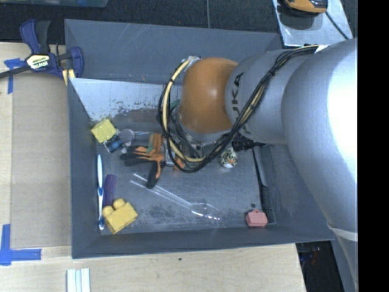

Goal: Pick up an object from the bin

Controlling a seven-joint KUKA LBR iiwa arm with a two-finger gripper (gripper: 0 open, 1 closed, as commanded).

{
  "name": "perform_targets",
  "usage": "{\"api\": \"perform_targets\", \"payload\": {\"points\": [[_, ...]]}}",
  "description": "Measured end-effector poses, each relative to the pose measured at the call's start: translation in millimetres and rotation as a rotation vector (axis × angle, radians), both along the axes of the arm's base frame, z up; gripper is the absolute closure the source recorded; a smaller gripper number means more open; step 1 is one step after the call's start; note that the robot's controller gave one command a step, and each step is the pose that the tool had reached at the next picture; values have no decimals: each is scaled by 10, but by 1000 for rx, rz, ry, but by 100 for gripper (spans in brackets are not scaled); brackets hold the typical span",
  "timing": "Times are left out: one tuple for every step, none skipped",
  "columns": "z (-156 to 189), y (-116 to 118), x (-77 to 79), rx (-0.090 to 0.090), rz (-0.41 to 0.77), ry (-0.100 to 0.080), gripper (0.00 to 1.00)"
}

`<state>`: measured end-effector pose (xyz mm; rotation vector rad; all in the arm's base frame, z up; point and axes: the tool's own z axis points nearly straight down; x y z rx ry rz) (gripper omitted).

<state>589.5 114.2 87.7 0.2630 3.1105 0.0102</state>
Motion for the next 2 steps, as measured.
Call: {"api": "perform_targets", "payload": {"points": [[274, 0, 9, 0, 0, -2, 100], [475, -2, 25, 1, 0, -9, 100]]}}
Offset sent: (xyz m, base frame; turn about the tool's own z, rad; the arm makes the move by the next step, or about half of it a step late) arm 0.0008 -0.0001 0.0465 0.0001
